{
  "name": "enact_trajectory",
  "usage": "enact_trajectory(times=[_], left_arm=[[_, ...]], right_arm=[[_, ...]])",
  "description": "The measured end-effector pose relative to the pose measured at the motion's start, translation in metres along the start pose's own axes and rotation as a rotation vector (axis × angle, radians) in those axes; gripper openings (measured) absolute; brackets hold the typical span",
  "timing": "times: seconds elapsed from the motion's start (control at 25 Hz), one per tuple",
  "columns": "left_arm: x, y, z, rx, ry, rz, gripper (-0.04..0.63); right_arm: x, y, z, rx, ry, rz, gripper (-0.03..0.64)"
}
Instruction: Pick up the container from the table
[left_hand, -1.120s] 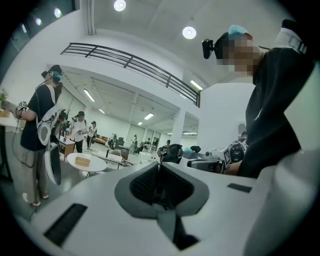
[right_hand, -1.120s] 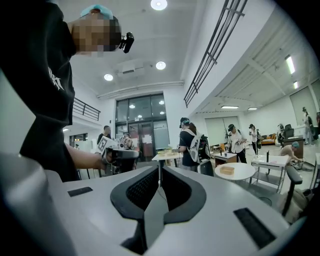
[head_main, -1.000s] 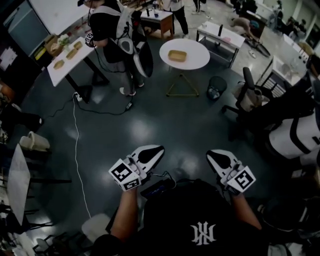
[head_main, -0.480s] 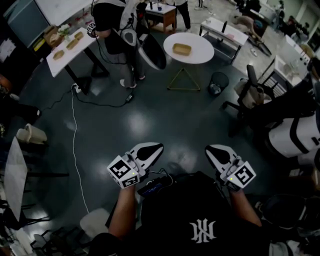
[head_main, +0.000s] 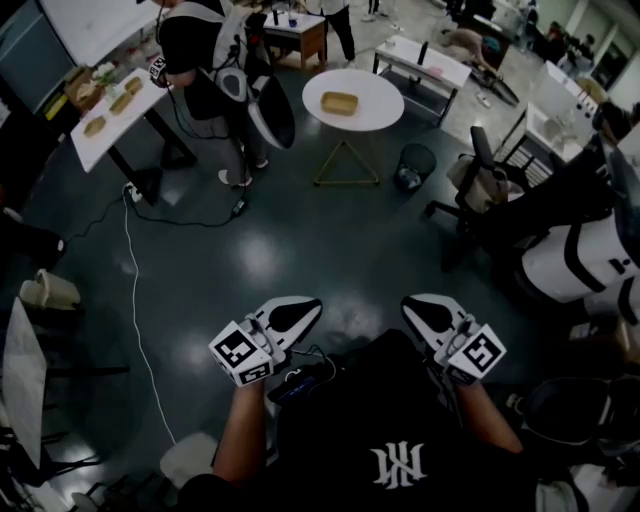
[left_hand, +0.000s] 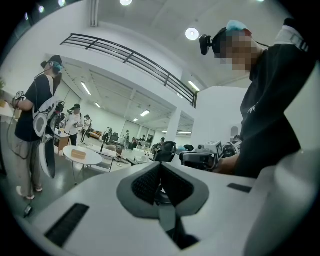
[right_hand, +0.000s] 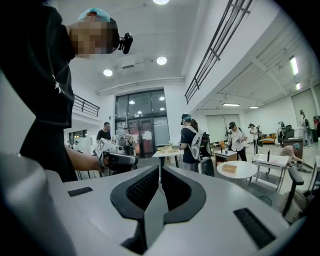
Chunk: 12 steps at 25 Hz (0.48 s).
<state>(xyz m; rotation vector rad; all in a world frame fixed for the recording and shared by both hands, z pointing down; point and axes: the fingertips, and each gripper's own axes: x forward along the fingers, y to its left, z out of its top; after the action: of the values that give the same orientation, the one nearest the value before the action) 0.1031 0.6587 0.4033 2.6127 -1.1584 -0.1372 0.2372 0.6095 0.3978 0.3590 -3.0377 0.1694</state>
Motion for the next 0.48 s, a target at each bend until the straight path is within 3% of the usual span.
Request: enact_trajectory(times=[0.48], left_arm=[[0.029, 0.044, -0.002, -0.037, 0.001, -0.017, 0.005]], right_arm=[[0.003, -0.039, -0.016, 0.04, 0.025, -0.076, 0.046]])
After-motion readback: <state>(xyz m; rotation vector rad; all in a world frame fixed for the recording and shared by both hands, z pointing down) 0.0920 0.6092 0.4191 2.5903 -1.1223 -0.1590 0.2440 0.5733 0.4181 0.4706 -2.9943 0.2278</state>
